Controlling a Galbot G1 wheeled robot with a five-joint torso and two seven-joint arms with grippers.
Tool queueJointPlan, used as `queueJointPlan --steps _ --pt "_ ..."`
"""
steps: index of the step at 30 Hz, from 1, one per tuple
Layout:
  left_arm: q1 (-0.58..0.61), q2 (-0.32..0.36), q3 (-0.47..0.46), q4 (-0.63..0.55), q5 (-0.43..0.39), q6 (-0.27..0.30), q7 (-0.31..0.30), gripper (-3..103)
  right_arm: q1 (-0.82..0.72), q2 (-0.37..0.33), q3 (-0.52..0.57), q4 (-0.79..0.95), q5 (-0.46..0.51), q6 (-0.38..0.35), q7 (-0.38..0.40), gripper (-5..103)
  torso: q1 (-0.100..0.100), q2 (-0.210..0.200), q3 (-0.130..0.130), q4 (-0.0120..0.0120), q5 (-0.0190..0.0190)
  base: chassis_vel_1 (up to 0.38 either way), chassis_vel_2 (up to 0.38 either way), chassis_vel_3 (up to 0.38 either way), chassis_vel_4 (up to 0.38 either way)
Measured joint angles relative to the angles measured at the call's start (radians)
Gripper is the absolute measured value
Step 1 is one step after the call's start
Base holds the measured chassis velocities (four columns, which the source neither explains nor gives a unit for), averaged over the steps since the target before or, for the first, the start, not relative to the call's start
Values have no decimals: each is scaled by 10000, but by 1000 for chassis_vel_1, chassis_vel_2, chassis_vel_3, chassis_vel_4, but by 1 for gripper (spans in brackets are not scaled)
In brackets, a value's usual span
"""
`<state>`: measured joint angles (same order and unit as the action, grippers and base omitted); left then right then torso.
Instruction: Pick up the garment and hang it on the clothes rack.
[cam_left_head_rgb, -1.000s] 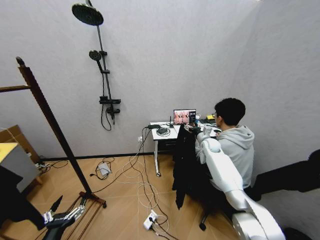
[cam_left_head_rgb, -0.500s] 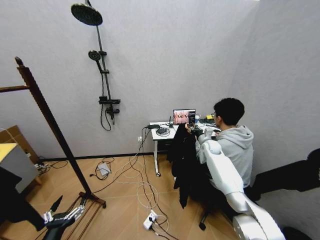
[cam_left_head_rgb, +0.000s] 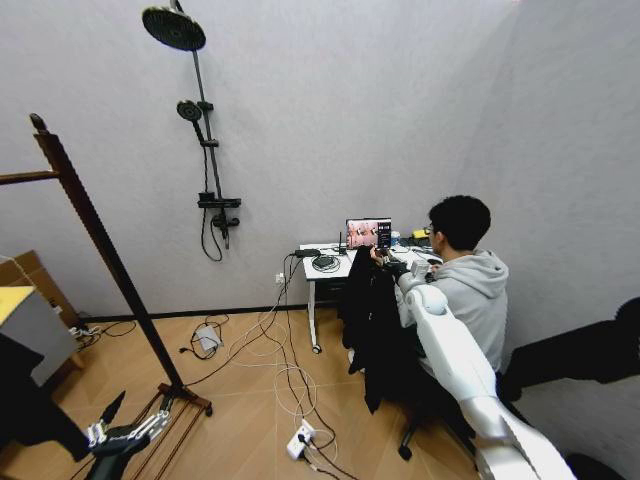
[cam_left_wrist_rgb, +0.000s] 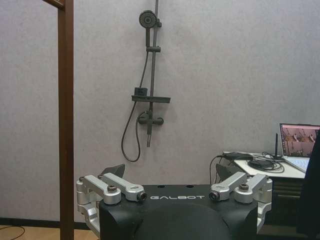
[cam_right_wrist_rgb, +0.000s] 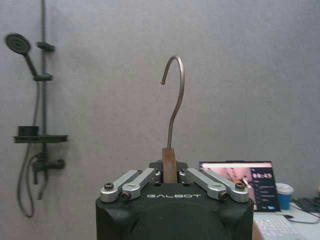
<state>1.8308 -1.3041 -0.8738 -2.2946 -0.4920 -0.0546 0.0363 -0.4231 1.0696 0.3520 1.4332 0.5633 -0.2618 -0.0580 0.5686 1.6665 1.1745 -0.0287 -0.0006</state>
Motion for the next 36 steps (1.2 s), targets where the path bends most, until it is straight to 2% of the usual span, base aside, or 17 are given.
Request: queueJointPlan --steps 3,4,6,7,8,10,13,26,36 --pt "0 0 0 0 0 0 0 100 -237 -182 -135 665 254 -183 141 9 -1 0 1 0 5 0 0 0 0" --pt "0 0 0 0 0 0 1 100 -562 -470 -330 1780 557 -371 246 9 0 0 1 1 6 0 0 0 0" --pt "0 0 0 0 0 0 1 100 -663 -584 -404 2182 730 -412 256 9 -1 0 1 1 4 0 0 0 0" --pt "0 0 -1 0 0 0 -1 100 -810 -772 -565 2894 1217 -534 238 9 0 0 0 1 3 0 0 0 0" --pt "0 0 -1 0 0 0 -1 100 -810 -772 -565 2894 1217 -534 238 9 0 0 0 1 3 0 0 0 0" --pt "0 0 0 0 0 0 1 100 -947 -987 -794 3641 1941 -689 129 9 -1 0 0 3 2 0 0 0 0" --pt "0 0 0 0 0 0 1 100 -1073 -1146 -958 4212 2442 -749 -19 9 -1 0 0 4 3 0 0 0 0" --pt "0 0 0 0 0 0 1 100 -1313 -1242 -821 4349 2536 -735 -134 9 0 0 1 4 5 42 42 49 50" --pt "0 0 0 0 0 0 1 100 -1380 -1260 -711 4312 2161 -866 -333 9 2 -1 2 4 6 115 112 122 110"
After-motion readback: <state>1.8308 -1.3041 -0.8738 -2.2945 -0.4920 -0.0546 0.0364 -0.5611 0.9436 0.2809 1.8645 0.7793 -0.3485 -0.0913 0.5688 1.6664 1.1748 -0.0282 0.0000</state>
